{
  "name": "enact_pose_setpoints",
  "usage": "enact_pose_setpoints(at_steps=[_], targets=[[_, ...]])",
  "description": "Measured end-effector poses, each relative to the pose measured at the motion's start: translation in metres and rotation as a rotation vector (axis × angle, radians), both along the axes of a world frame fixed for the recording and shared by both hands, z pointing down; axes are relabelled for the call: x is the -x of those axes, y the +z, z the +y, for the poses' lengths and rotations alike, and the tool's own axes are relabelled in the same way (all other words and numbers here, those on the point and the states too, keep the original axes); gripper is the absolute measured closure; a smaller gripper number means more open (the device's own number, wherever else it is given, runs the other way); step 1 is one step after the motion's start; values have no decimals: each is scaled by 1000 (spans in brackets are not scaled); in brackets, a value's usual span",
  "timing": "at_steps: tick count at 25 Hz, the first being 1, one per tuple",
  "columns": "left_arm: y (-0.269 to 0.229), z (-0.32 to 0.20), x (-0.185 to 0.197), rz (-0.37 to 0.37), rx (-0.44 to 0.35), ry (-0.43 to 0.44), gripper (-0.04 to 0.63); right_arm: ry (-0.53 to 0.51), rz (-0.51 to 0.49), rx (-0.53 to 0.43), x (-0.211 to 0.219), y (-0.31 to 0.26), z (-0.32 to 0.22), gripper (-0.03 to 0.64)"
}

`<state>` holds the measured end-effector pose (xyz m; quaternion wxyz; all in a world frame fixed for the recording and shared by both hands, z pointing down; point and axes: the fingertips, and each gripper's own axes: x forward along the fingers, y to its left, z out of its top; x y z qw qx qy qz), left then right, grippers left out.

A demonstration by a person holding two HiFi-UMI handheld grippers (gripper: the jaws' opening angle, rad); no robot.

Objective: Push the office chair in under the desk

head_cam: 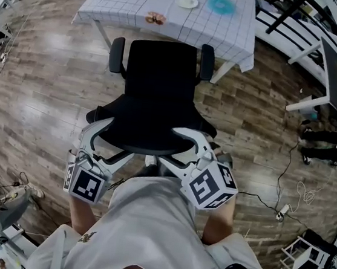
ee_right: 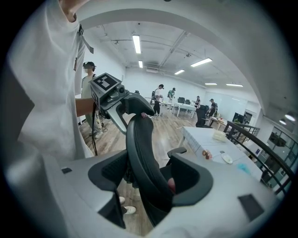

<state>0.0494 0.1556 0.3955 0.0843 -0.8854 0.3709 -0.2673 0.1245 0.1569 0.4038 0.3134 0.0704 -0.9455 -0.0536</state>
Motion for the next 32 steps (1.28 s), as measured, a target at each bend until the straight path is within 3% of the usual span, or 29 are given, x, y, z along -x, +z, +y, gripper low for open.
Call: enact_pose_setpoints(at_steps=[18,32], targets=[[1,-37,13,0,5,-11,194,-13,24,12,12,2,-37,319],[2,-69,60,-4,13,25,193,16,31,13,59,3,-65,322]])
